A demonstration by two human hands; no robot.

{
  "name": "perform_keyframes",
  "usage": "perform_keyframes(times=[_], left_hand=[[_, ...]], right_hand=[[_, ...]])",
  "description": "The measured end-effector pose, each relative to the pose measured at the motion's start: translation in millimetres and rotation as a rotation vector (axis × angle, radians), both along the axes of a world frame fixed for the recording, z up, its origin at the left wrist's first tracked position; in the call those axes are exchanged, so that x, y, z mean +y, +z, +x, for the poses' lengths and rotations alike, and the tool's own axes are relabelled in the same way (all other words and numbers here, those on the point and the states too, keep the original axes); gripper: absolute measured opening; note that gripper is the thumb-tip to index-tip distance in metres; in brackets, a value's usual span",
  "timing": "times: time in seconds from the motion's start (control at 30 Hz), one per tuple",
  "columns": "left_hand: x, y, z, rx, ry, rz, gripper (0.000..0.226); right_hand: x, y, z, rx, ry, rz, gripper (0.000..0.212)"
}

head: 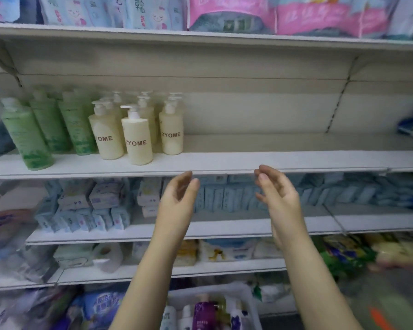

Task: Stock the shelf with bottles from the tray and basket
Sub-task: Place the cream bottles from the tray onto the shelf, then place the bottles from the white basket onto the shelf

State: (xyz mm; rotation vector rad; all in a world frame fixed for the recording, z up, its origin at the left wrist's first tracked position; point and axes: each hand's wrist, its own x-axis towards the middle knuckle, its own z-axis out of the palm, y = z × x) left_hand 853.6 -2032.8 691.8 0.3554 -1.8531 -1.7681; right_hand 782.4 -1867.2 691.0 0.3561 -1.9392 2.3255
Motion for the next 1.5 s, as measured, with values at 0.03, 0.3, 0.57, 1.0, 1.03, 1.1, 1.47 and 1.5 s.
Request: perform_keyframes(times=[0.03,0.3,0.57,1.0,1.03,1.1,1.47,1.5], left_hand=[[18,-1,4,-0.004,-0.022,0.004,0.027],[152,-26,29,-0.087,-0.163,0.098,0.021],[236,-68,40,-0.177,-0.196,0.182,0.018],[158,-141,88,-0.409,-0.081,0.214,0.043],[147,-146,93,-0.440,-0.063,0.230,0.048],[124,-158,102,-0.482,-0.029,0.272,0.044],[19,-243,124,-0.663,-0.014,0.406,0.019],[13,-250,123,-0.686,-0.013,0.411,0.022]], right_hand=[[20,-5,5,-0.018,-0.022,-0.003,0.019],[167,-41,40,-0.133,-0.052,0.011,0.018],[259,-81,60,-0.260,-0.129,-0.028,0.018],[183,-190,102,-0.566,0.125,0.142,0.013],[171,-197,104,-0.596,0.139,0.154,0.013],[145,-209,108,-0.639,0.173,0.191,0.013],[28,-278,117,-0.781,0.297,0.386,0.034],[21,-287,117,-0.804,0.296,0.404,0.038]])
